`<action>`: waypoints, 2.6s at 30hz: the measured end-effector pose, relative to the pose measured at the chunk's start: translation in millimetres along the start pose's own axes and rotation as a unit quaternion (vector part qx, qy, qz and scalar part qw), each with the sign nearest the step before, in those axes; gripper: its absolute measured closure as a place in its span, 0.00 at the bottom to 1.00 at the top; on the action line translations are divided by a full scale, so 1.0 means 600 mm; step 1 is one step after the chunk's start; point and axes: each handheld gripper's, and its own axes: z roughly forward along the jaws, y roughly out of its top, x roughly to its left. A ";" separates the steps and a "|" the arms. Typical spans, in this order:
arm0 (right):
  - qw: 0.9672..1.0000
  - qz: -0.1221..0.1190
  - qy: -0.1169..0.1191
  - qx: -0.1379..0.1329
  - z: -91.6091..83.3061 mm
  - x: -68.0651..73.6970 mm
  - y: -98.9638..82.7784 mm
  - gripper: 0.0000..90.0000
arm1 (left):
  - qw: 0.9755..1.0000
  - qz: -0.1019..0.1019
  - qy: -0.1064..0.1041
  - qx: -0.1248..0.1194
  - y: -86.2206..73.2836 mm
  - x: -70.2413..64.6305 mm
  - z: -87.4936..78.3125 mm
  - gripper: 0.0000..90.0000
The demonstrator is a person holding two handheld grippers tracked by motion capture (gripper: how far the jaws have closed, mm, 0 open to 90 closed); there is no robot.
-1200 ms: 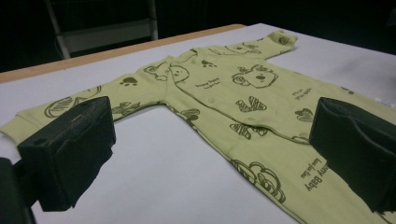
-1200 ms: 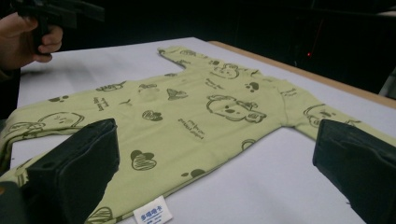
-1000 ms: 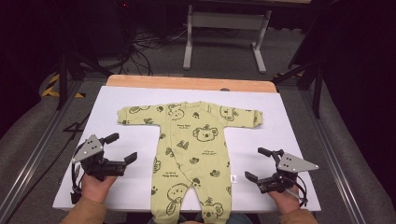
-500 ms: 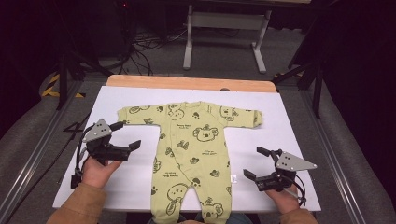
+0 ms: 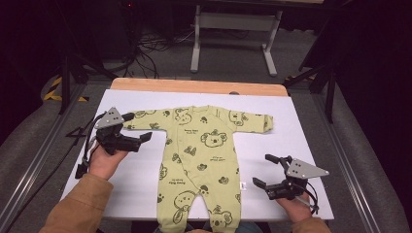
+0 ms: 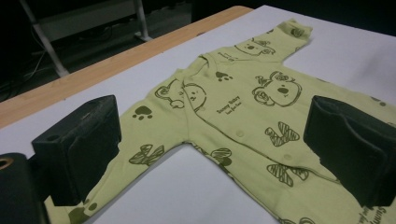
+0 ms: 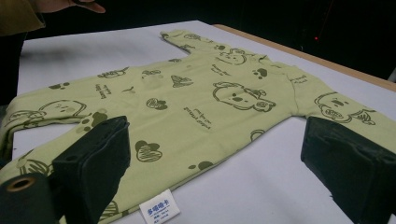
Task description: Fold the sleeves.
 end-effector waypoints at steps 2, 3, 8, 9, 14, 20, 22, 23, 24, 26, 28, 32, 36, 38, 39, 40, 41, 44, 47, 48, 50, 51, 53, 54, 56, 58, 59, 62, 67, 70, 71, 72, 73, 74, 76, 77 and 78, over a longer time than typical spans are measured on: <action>1.000 -0.002 0.000 -0.001 0.000 0.000 0.000 0.11 | 1.000 -0.001 -0.001 0.003 0.003 0.002 0.002 0.04; 1.000 -0.002 0.000 -0.003 -0.001 0.001 0.000 0.11 | 1.000 -0.006 -0.008 0.016 0.008 0.008 0.007 0.03; 1.000 0.002 0.003 -0.003 -0.002 -0.001 0.000 0.11 | 0.999 -0.011 -0.020 0.042 0.019 0.025 0.019 0.01; 1.000 0.002 0.003 -0.003 -0.002 -0.001 0.000 0.11 | 0.999 -0.011 -0.020 0.042 0.019 0.025 0.019 0.02; 1.000 0.004 0.003 -0.003 -0.003 -0.002 0.000 0.11 | 0.998 -0.018 -0.013 0.066 0.028 0.043 0.039 0.04; 1.000 0.003 0.004 -0.006 -0.004 -0.002 -0.001 0.11 | 0.997 -0.034 0.013 0.072 0.030 0.064 0.057 0.05; 1.000 0.005 0.006 -0.006 -0.004 -0.003 -0.002 0.11 | 0.997 -0.033 0.024 0.068 0.028 0.069 0.060 0.06; 1.000 0.006 0.006 -0.005 -0.004 -0.003 -0.002 0.11 | 0.997 -0.032 0.030 0.067 0.027 0.072 0.061 0.06; 1.000 0.005 0.006 -0.005 -0.004 -0.003 -0.002 0.11 | 0.996 -0.033 0.039 0.070 0.027 0.075 0.062 0.06; 1.000 0.004 0.005 -0.004 -0.004 -0.002 -0.002 0.11 | 0.995 -0.032 0.053 0.075 0.027 0.078 0.064 0.08; 1.000 0.004 0.006 -0.004 -0.004 -0.002 -0.002 0.11 | 0.994 -0.031 0.069 0.084 0.027 0.082 0.068 0.09; 1.000 0.003 0.006 -0.005 -0.004 -0.002 -0.002 0.11 | 0.992 -0.034 0.075 0.093 0.025 0.087 0.073 0.11; 1.000 0.005 0.008 -0.004 -0.003 -0.003 -0.002 0.10 | 0.992 -0.038 0.077 0.090 0.013 0.105 0.077 0.12; 1.000 0.005 0.008 -0.005 -0.003 -0.003 -0.002 0.10 | 0.991 -0.051 0.075 0.097 0.005 0.116 0.079 0.11; 1.000 0.005 0.008 -0.005 -0.003 -0.003 -0.003 0.10 | 0.990 -0.055 0.080 0.106 0.001 0.120 0.080 0.11; 1.000 0.005 0.008 -0.005 -0.004 -0.003 -0.003 0.10 | 0.990 -0.055 0.080 0.106 0.001 0.120 0.080 0.11; 1.000 0.005 0.008 -0.005 -0.004 -0.003 -0.003 0.10 | 0.988 -0.059 0.084 0.114 -0.003 0.125 0.081 0.11; 1.000 0.007 0.008 -0.007 -0.005 -0.004 -0.003 0.10 | 0.985 -0.066 0.090 0.135 -0.013 0.133 0.087 0.12; 1.000 0.006 0.009 -0.005 -0.004 -0.003 -0.004 0.10 | 0.980 -0.062 0.100 0.160 -0.022 0.138 0.093 0.15; 1.000 0.005 0.009 -0.003 -0.004 -0.003 -0.004 0.10 | 0.979 -0.069 0.101 0.163 -0.025 0.143 0.094 0.15; 1.000 0.005 0.009 -0.003 -0.003 -0.002 -0.004 0.10 | 0.977 -0.085 0.098 0.170 -0.030 0.147 0.096 0.15; 1.000 0.005 0.010 -0.002 -0.003 -0.002 -0.004 0.10 | 0.976 -0.086 0.101 0.172 -0.031 0.149 0.097 0.15; 1.000 0.005 0.011 -0.002 -0.003 -0.002 -0.004 0.10 | 0.972 -0.099 0.099 0.188 -0.035 0.154 0.100 0.18; 1.000 0.005 0.011 -0.002 -0.003 -0.002 -0.004 0.10 | 0.968 -0.114 0.101 0.201 -0.039 0.159 0.103 0.20; 1.000 0.005 0.010 -0.003 -0.003 -0.002 -0.004 0.10 | 0.961 -0.139 0.104 0.214 -0.046 0.166 0.105 0.23; 1.000 0.006 0.013 -0.002 -0.003 -0.002 -0.004 0.10 | 0.956 -0.161 0.103 0.224 -0.054 0.176 0.105 0.25; 1.000 0.005 0.014 -0.001 -0.003 -0.002 -0.005 0.10 | 0.954 -0.165 0.108 0.226 -0.057 0.178 0.105 0.25; 1.000 0.006 0.015 0.000 -0.003 -0.002 -0.005 0.10 | 0.947 -0.174 0.117 0.242 -0.065 0.185 0.105 0.26; 1.000 0.007 0.016 -0.001 -0.003 -0.002 -0.006 0.10 | 0.941 -0.190 0.121 0.251 -0.068 0.189 0.105 0.28; 1.000 0.007 0.014 0.002 -0.002 -0.001 -0.006 0.10 | 0.936 -0.208 0.117 0.258 -0.073 0.193 0.106 0.33; 1.000 0.006 0.014 0.003 -0.002 0.000 -0.006 0.10 | 0.934 -0.213 0.117 0.261 -0.075 0.194 0.106 0.34; 1.000 0.006 0.014 0.003 -0.001 0.000 -0.006 0.10 | 0.932 -0.215 0.115 0.267 -0.077 0.196 0.105 0.35; 1.000 0.006 0.014 0.004 -0.001 0.000 -0.006 0.10 | 0.930 -0.222 0.116 0.269 -0.079 0.197 0.106 0.36; 1.000 0.005 0.014 0.003 -0.001 0.000 -0.006 0.10 | 0.927 -0.229 0.113 0.274 -0.080 0.199 0.106 0.37; 1.000 0.006 0.014 0.004 -0.001 0.000 -0.006 0.10 | 0.926 -0.231 0.113 0.276 -0.080 0.200 0.104 0.40; 1.000 0.006 0.013 0.004 -0.001 0.000 -0.006 0.10 | 0.926 -0.230 0.114 0.277 -0.080 0.200 0.105 0.41; 1.000 0.006 0.013 0.005 0.000 0.000 -0.006 0.10 | 0.926 -0.229 0.115 0.277 -0.080 0.199 0.105 0.43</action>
